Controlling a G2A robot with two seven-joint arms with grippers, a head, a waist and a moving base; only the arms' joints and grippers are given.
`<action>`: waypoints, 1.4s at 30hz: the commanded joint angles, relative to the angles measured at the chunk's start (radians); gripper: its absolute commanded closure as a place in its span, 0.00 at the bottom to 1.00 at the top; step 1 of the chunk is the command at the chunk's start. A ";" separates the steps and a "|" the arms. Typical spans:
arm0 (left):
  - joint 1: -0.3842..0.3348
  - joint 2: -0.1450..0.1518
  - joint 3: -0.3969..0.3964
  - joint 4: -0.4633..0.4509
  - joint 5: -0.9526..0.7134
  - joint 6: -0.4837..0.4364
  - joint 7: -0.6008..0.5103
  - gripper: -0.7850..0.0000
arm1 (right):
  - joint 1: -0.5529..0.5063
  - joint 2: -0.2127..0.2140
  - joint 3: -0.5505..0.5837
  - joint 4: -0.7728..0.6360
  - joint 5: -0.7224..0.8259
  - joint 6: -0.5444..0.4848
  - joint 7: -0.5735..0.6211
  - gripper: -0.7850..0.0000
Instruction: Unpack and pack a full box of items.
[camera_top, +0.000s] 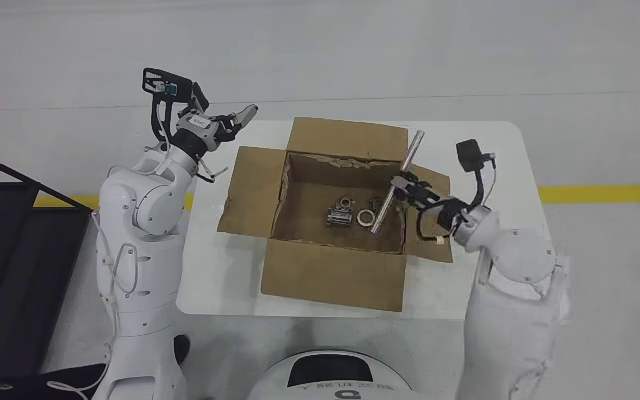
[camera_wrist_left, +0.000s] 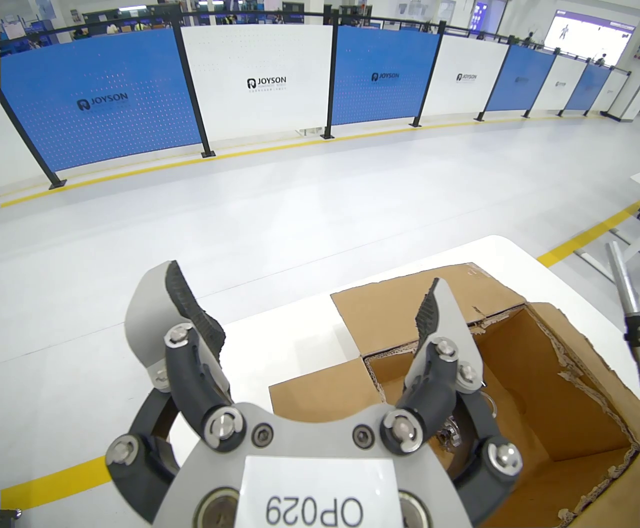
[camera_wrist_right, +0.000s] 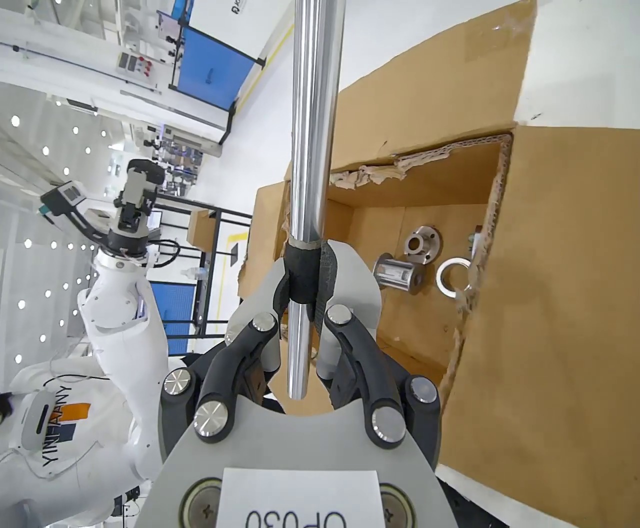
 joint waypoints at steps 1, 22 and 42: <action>0.000 0.000 -0.001 0.000 -0.001 0.000 0.000 0.00 | 0.019 0.003 -0.058 0.038 -0.074 0.019 -0.030 1.00; 0.000 0.000 -0.001 0.000 -0.001 0.000 0.000 0.00 | 0.092 0.050 -0.365 0.230 -0.400 -0.099 0.051 1.00; 0.000 0.000 -0.001 0.000 -0.001 0.000 0.000 0.00 | 0.287 0.074 -0.474 0.419 -0.568 -0.013 0.201 0.12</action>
